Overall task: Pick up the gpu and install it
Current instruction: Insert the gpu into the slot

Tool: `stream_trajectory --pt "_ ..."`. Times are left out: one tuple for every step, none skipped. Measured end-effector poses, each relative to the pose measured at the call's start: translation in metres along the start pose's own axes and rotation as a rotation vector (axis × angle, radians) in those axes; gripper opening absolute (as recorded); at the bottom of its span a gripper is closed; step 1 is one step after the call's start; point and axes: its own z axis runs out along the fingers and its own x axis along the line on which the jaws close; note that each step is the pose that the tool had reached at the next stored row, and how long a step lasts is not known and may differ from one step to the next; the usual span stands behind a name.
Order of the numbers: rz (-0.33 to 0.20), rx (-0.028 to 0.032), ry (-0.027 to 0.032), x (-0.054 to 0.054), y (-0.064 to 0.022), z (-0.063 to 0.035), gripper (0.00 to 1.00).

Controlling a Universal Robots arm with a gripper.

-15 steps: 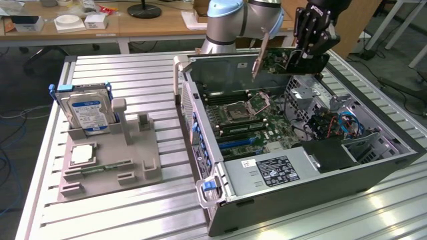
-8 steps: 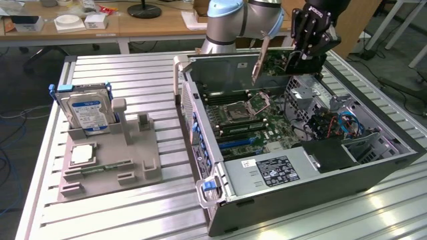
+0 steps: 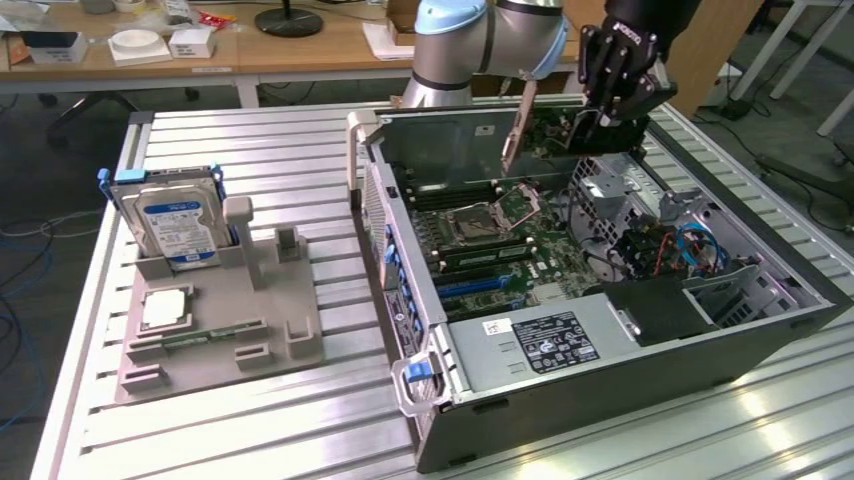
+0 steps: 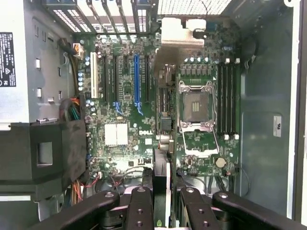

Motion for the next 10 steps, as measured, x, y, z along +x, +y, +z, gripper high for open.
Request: stream_trajectory --pt "-0.001 -0.0002 0.0000 0.000 0.0016 0.0018 0.27" --pt "-0.003 0.0000 0.0001 0.000 0.0034 0.0036 0.27" --pt "-0.007 0.0002 0.0002 -0.001 0.0047 0.0054 0.27" --pt "-0.008 0.0011 0.0001 -0.001 0.0060 0.0072 0.27" --pt "-0.009 0.0027 -0.0001 0.000 0.0088 0.0092 0.27" --pt "-0.009 0.0044 -0.0001 0.000 0.0107 0.0108 0.27" --pt "-0.009 0.0053 -0.0001 0.000 0.0131 0.0125 0.27" --pt "-0.010 0.0059 0.0000 0.000 0.0152 0.0142 0.27" --pt "-0.011 0.0071 -0.0002 0.000 0.0164 0.0156 0.27" --pt "-0.012 0.0094 -0.0001 0.000 0.0171 0.0165 0.27"
